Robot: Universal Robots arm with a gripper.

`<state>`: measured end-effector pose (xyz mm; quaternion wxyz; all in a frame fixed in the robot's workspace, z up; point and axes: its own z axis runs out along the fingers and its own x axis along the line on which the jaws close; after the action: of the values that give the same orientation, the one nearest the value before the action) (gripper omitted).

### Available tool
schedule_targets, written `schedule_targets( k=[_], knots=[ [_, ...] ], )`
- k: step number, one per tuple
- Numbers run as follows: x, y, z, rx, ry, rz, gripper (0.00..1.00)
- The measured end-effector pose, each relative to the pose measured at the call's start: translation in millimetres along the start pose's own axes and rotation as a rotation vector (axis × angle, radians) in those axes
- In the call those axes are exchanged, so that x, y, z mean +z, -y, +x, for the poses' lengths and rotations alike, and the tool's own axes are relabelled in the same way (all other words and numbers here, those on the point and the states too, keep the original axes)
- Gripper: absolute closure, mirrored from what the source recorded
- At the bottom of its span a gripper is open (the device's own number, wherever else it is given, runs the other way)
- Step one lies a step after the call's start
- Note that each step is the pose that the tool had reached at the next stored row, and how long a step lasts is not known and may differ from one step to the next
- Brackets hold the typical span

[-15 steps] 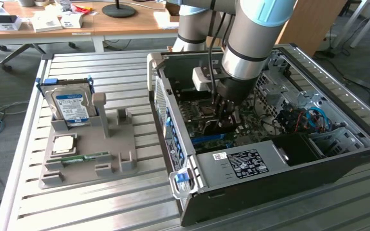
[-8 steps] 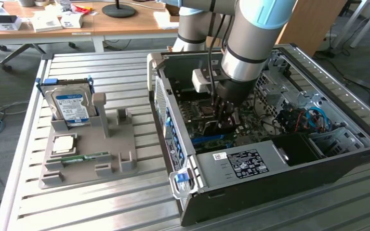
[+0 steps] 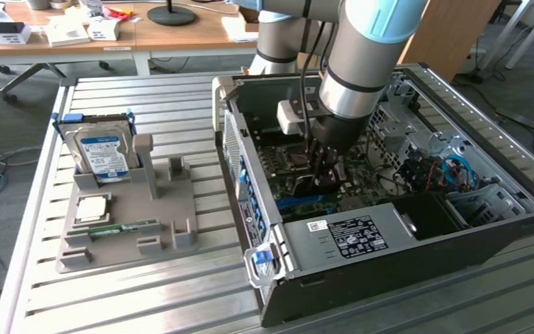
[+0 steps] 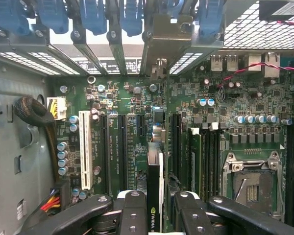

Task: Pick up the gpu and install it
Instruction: 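Insert the gpu into the slot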

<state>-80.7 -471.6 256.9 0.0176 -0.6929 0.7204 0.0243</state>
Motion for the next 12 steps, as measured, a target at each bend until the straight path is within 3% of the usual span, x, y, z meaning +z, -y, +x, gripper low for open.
schedule_targets(
  k=[12],
  knots=[
    [4.3,-0.1,0.3,0.000,-0.0004,-0.0001,0.74]
  ],
)
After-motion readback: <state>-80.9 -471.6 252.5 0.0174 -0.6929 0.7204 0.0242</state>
